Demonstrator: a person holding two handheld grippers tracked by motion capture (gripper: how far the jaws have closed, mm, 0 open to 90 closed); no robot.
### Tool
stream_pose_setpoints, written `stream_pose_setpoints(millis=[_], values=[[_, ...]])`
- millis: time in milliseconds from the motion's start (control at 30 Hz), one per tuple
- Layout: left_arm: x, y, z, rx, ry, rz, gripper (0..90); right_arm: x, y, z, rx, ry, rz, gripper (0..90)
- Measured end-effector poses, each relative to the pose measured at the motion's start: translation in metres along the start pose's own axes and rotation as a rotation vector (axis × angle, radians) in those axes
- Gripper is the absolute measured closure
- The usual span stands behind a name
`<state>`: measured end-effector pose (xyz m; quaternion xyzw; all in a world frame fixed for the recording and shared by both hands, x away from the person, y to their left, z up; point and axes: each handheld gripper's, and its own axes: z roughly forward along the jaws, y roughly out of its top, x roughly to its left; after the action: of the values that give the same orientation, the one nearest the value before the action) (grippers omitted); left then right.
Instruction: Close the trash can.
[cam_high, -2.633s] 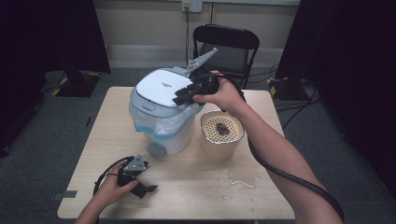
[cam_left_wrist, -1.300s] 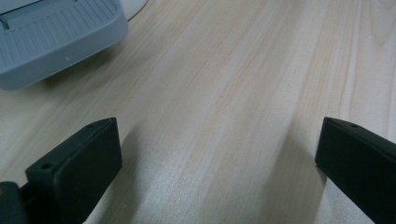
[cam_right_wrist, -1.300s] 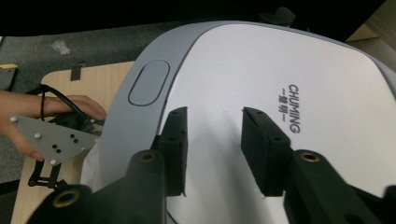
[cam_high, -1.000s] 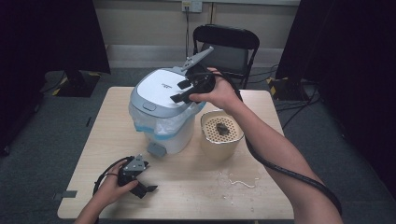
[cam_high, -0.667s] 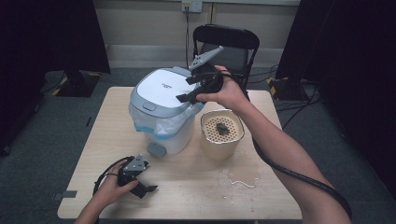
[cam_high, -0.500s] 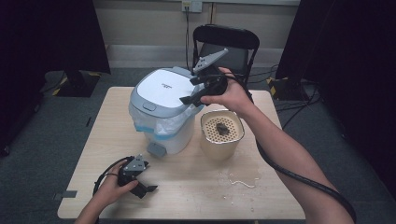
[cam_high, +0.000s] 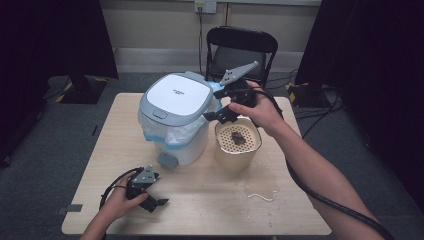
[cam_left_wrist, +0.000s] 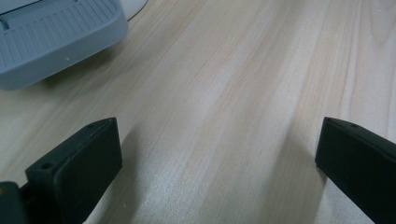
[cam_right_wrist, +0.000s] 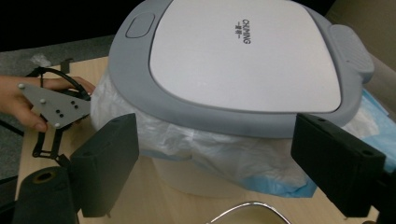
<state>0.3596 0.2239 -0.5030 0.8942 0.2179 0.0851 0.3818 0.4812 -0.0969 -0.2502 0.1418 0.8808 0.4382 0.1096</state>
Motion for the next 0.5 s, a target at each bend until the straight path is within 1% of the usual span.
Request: stream_pose_setpoints(millis=[167,267,333,500], values=[[0.0,0.0,0.0,0.0,0.0,0.0,0.0,0.001,-0.008,-0.005,0.002,0.009,-0.001,14.7],[0.0,0.0,0.0,0.0,0.0,0.0,0.0,0.001,-0.011,-0.008,-0.006,0.015,-0.001,14.7],[0.0,0.0,0.0,0.0,0.0,0.0,0.0,0.001,-0.013,-0.009,-0.008,0.01,0.005,14.7],[0.0,0.0,0.0,0.0,0.0,0.0,0.0,0.002,-0.02,-0.009,-0.003,0.021,0.006,14.7]])
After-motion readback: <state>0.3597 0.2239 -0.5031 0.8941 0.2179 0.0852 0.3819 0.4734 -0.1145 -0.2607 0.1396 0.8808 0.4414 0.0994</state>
